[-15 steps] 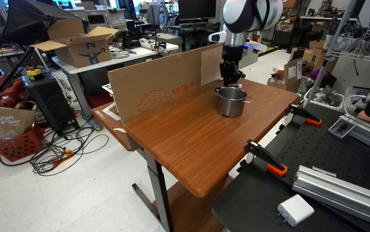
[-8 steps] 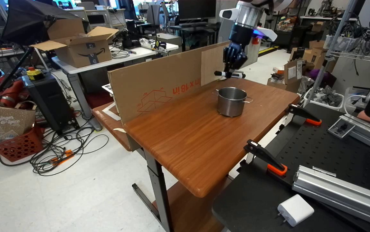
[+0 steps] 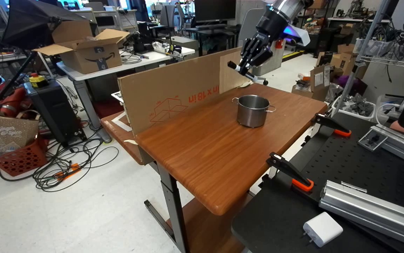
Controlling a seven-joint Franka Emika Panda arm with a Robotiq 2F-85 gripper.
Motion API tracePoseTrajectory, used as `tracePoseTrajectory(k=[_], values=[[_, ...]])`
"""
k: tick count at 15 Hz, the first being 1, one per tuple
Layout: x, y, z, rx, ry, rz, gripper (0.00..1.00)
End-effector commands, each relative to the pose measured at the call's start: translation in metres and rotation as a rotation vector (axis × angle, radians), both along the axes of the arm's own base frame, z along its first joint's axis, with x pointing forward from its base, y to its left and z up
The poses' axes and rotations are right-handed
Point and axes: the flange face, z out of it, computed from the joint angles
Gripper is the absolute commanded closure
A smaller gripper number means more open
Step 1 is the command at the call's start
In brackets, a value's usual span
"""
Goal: Place the black marker inside the silver pot
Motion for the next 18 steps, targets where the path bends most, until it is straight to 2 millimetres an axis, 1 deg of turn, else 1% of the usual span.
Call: tracePoseTrajectory(k=[1, 4, 8, 13, 18], values=[[-0.021, 0.002, 0.011, 0.087, -0.059, 0.044, 0.95], [-0.037, 0.001, 0.005, 0.134, -0.044, 0.081, 0.95], [-0.053, 0.003, -0.005, 0.132, -0.013, 0.12, 0.95], [-0.06, 0.012, -0.013, 0.128, 0.005, 0.147, 0.95], [-0.058, 0.026, -0.02, 0.121, 0.021, 0.159, 0.95]])
